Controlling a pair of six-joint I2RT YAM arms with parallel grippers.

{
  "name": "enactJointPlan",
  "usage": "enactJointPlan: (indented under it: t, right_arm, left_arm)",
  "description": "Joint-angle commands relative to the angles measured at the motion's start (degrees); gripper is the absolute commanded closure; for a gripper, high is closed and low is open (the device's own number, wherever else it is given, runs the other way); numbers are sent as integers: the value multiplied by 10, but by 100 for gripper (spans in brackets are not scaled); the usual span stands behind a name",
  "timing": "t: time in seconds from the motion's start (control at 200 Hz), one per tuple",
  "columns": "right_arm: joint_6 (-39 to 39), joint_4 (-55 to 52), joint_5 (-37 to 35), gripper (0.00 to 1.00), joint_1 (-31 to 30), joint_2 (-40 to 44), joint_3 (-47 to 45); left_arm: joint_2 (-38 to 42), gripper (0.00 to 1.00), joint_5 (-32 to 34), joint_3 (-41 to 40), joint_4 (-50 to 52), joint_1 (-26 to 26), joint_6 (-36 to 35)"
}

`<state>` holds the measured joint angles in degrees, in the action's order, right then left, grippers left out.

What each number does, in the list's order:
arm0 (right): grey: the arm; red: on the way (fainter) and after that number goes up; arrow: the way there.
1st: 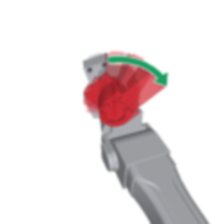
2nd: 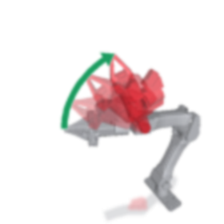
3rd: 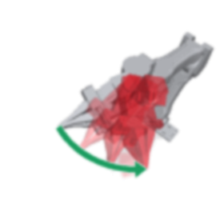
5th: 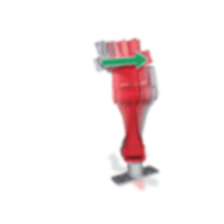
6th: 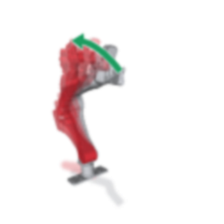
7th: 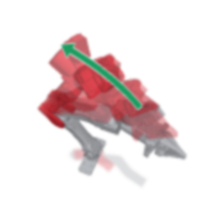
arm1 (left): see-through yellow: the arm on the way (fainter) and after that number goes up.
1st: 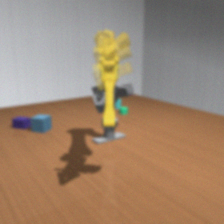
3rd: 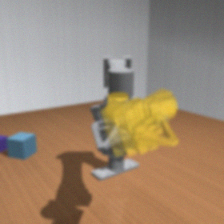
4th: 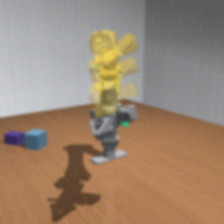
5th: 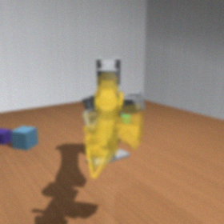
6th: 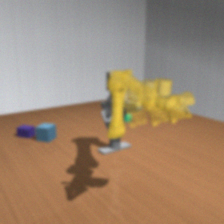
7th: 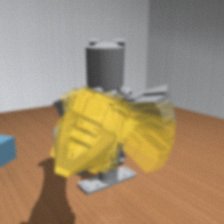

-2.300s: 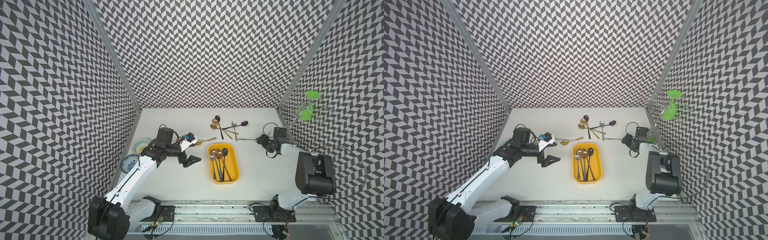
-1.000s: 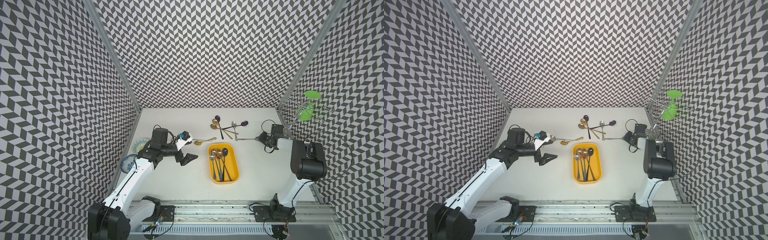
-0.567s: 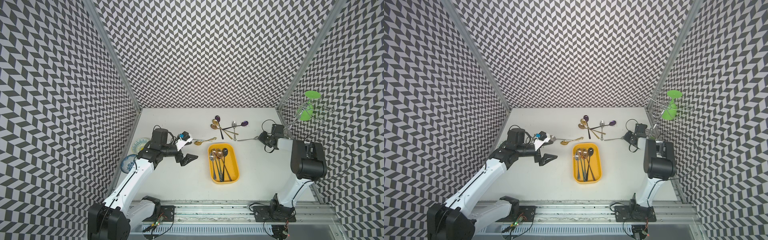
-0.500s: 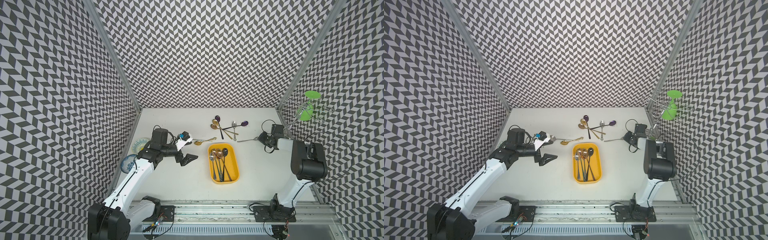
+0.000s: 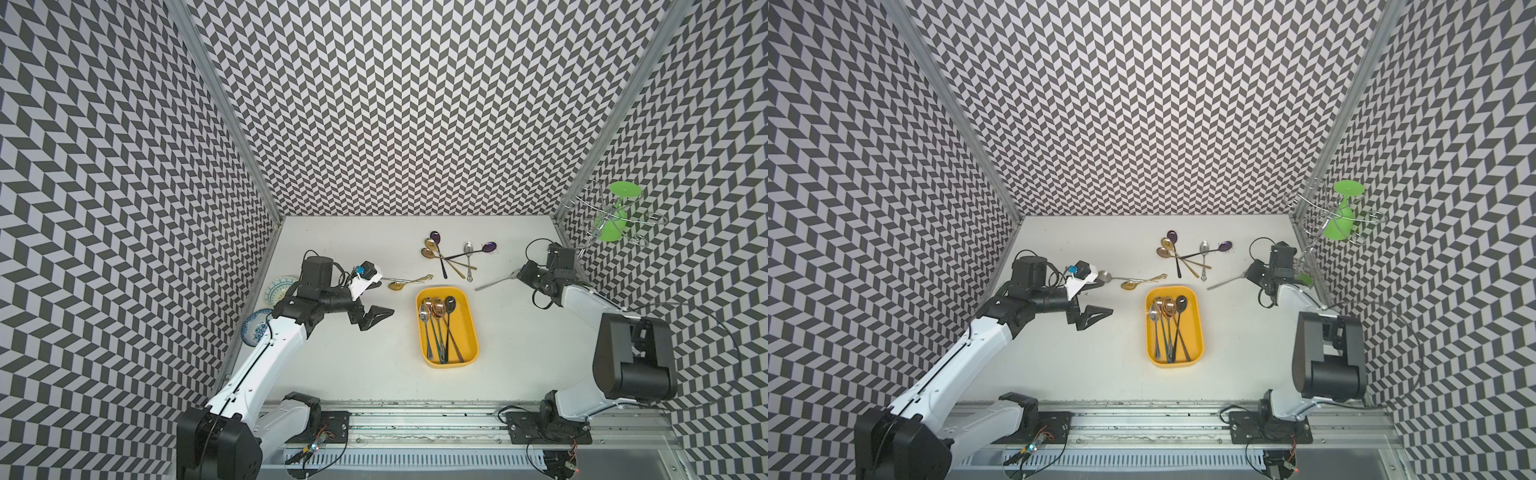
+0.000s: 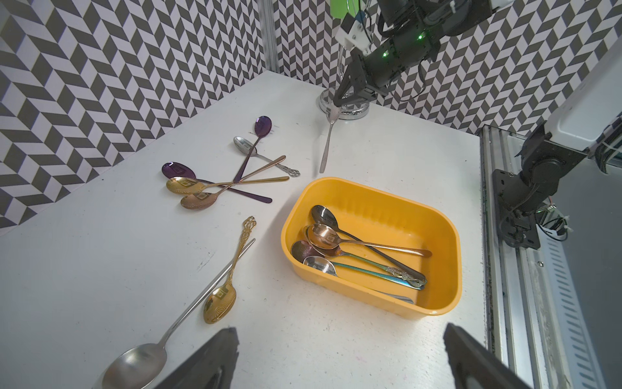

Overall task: Put the spoon into the storage box
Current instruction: Pick up the spoon from the center of the board, then place the spoon in the storage box.

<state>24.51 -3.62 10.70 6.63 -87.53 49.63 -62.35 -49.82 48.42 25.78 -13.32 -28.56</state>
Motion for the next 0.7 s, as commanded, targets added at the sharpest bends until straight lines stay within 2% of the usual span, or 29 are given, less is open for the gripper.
enactJointPlan:
  t: [0.0,0.195,0.361,0.596,0.696]
  right_arm:
    - [-16,0,8,100,-8,38,5]
    - [-23,-19,18,100,-39,93,16]
    - [-30,-42,20,100,-80,136,31]
    - [-95,-93,100,100,-130,144,95]
    - [-145,-124,101,100,-172,125,125]
  left_arm:
    - [7,1,-11,-1,-11,6,4]
    - [5,1,-6,-2,-16,7,6]
    - [3,1,41,6,-30,9,39]
    - [-1,1,67,5,-47,12,61]
    - [-5,1,70,1,-55,12,63]
